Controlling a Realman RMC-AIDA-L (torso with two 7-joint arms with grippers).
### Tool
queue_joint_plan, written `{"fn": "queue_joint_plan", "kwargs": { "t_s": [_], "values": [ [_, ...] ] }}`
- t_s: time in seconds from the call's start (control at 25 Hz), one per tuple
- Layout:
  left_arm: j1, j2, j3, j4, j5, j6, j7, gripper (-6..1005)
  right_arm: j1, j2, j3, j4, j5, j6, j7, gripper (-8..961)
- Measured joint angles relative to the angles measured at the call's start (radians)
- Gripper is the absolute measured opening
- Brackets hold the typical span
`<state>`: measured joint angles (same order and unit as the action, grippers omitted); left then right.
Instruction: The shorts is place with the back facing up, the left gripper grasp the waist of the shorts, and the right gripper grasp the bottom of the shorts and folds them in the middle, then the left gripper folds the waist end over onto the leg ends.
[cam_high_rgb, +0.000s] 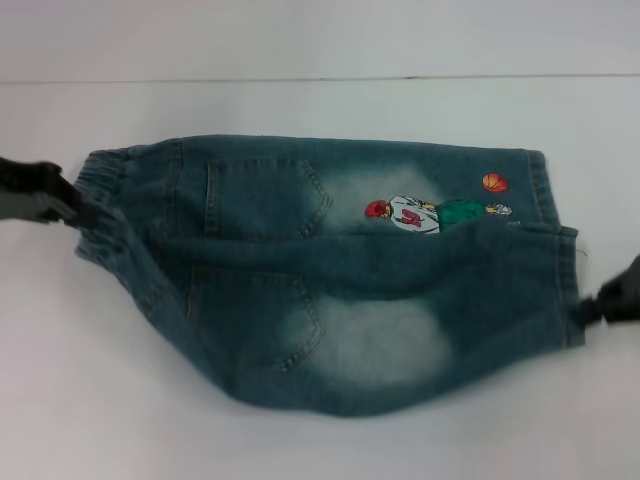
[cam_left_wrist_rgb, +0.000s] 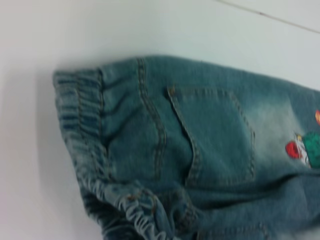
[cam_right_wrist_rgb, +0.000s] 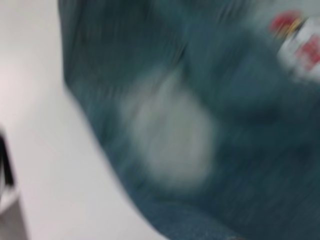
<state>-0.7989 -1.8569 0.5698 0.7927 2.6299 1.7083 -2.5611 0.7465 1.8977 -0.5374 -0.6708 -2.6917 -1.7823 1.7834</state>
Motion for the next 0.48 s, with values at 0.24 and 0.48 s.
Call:
{"fn": "queue_joint_plan", "kwargs": {
  "t_s": [0.24,0.48],
  "values": [
    [-0.006,0.01,-0.068,-0.004,-0.003,-0.093,-0.015,56,-0.078,-0.019,0.069,0.012,0.217,0.125,0.004,35],
    [-0.002,-0.008,-0.092,-0.031,-0.019,-0.239,-0.026,56,-0.115,-0.014,0.08,0.06,0.356,0.26,-0.003,36]
  ]
}}
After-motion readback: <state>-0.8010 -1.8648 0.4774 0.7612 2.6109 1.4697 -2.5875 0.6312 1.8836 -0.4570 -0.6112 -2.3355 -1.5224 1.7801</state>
